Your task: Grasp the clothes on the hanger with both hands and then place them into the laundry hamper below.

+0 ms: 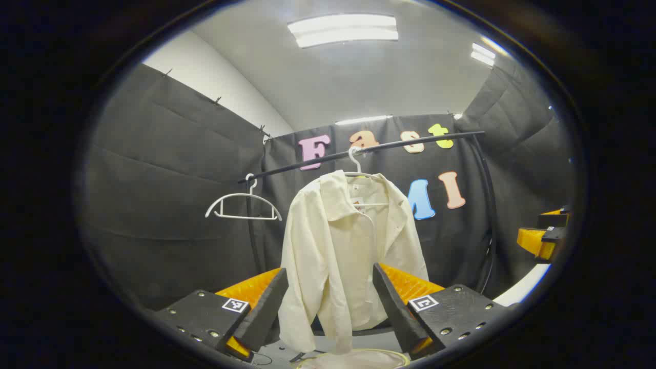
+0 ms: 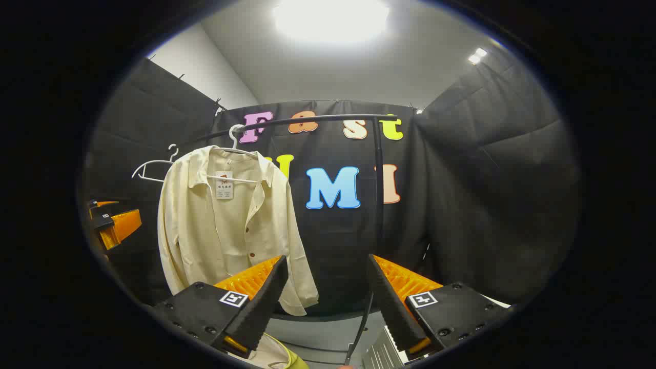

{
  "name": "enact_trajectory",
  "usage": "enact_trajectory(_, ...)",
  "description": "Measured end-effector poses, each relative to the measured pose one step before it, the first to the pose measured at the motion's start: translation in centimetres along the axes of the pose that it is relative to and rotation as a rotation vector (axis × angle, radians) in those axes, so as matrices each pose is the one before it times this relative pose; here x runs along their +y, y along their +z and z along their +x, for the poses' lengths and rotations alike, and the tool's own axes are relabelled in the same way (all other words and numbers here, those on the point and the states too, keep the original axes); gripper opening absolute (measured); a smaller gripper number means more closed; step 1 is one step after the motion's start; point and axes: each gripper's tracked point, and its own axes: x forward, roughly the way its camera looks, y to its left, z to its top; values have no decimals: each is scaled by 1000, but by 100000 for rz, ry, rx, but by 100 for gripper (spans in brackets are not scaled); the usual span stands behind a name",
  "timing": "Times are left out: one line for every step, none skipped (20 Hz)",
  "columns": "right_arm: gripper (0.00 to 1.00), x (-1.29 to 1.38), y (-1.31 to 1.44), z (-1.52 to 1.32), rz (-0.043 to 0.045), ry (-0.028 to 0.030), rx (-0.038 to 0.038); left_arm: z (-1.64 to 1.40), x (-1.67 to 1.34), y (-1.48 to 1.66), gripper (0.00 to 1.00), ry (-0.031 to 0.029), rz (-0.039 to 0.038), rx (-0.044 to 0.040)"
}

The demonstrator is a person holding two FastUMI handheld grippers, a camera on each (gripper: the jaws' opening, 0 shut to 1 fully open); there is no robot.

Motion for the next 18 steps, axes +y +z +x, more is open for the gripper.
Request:
enact_trajectory(98,34,-107,-65,-57,-33,-10,-64,113,-62,98,272,-58,211)
enact_trajectory(98,8,-1,30,-205,-105,0,-43,88,-58,98,111,-102,25)
enact_trajectory(97,11,-47,-37,-151,-37,-9,-25,118,48,98,213,67,92)
enact_trajectory(98,72,70,-25,-27,-72,-138,38,229,-120,99,39,105,43)
enact_trajectory(98,-15,-15,-32,-160,-337,-261,-15,50,29,99,62,137,-131)
enact_trajectory(98,0,92,30,-76,-306,-124,-27,83,125,99,-78,164,-251)
enact_trajectory(98,142,-156,-125,215,-2,330,-64,-14,-36,99,10,268,-249)
enact_trajectory(98,127,49,-6,390,56,53,-48,61,99,98,-218,216,-324)
enact_trajectory(98,33,75,-136,247,-42,-128,-85,40,40,98,-131,390,-162)
enact_trajectory(98,105,105,-25,-42,-60,-281,-12,120,-9,97,-59,328,-193)
enact_trajectory(98,102,95,-122,-250,-62,-320,-29,231,68,96,-70,57,-97)
enact_trajectory(98,115,123,-13,-329,-6,-274,-37,92,-30,99,-37,-123,-2)
enact_trajectory(98,138,61,-45,-283,-77,-300,-129,232,-160,99,-138,-269,162)
enact_trajectory(98,148,86,-71,-193,-38,-144,-21,145,-77,99,-100,-364,317)
enact_trajectory(98,211,72,-104,-113,3,-126,-82,148,-123,99,-95,-276,180)
enact_trajectory(98,195,139,-99,-98,-59,-149,26,213,64,97,-37,-51,114)
enact_trajectory(98,152,83,9,-58,-136,-221,6,248,31,97,-5,28,-66)
enact_trajectory(98,234,103,-25,-165,-332,-95,216,294,-74,98,-186,-23,3)
